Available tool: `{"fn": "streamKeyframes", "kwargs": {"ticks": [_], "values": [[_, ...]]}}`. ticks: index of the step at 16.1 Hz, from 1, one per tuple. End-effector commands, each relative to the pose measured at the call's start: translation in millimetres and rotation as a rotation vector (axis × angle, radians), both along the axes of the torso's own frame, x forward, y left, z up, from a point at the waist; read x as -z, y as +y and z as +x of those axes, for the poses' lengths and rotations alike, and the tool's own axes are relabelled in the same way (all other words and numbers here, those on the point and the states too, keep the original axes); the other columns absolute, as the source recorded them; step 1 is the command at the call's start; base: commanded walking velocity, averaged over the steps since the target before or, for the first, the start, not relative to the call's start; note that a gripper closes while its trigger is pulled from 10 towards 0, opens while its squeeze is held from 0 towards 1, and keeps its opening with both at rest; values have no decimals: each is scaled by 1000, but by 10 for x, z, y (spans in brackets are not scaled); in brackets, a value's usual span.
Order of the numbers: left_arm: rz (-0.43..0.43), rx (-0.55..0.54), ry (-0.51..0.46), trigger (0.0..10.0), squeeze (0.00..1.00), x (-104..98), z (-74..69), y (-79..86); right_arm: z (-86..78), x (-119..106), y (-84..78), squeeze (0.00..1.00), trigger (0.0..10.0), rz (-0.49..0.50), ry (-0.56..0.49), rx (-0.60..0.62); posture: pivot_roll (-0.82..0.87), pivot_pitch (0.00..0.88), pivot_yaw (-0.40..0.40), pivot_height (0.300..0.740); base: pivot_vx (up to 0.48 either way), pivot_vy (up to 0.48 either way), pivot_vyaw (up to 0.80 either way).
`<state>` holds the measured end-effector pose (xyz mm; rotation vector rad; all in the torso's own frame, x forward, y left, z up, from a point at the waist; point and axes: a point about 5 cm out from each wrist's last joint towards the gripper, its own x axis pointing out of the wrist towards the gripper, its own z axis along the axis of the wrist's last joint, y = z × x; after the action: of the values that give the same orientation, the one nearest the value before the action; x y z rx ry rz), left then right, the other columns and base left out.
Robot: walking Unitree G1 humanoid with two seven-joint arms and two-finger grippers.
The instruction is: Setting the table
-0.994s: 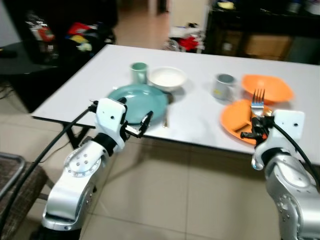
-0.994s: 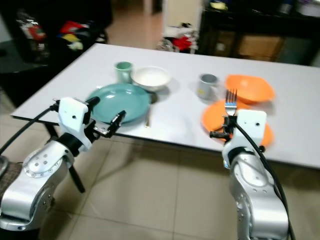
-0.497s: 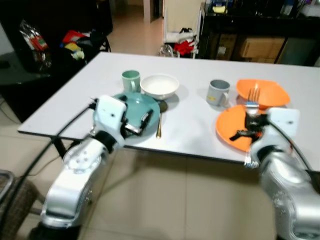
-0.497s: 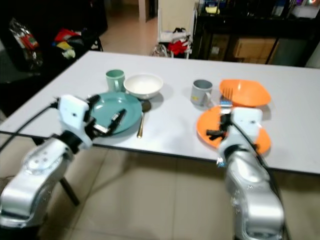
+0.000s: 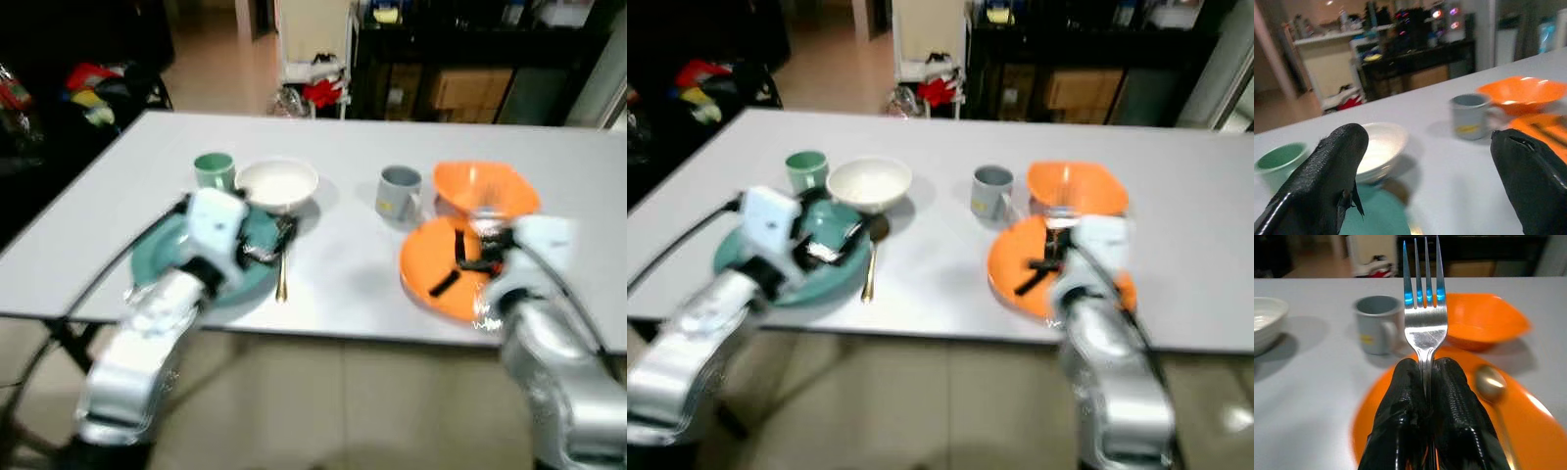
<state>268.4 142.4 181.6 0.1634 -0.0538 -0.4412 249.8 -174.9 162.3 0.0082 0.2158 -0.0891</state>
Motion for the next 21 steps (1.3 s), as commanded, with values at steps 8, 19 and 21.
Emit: {"fn": "streamKeyframes", "kwargs": {"ticks": [8,19,21], "values": [[-6,159,33,10000,0,2,-53,-162,-21,155,-183,0,10000,51,133,100,11,0,0,740,284,0,0],[74,692,204,10000,0,46,-219,-338,171,465,-250,0,10000,182,336,68,18,0,22,740,0,0,0],[82,713,216,10000,0,49,-238,-336,295,458,-258,0,10000,189,330,49,20,0,24,740,0,0,0]]}}
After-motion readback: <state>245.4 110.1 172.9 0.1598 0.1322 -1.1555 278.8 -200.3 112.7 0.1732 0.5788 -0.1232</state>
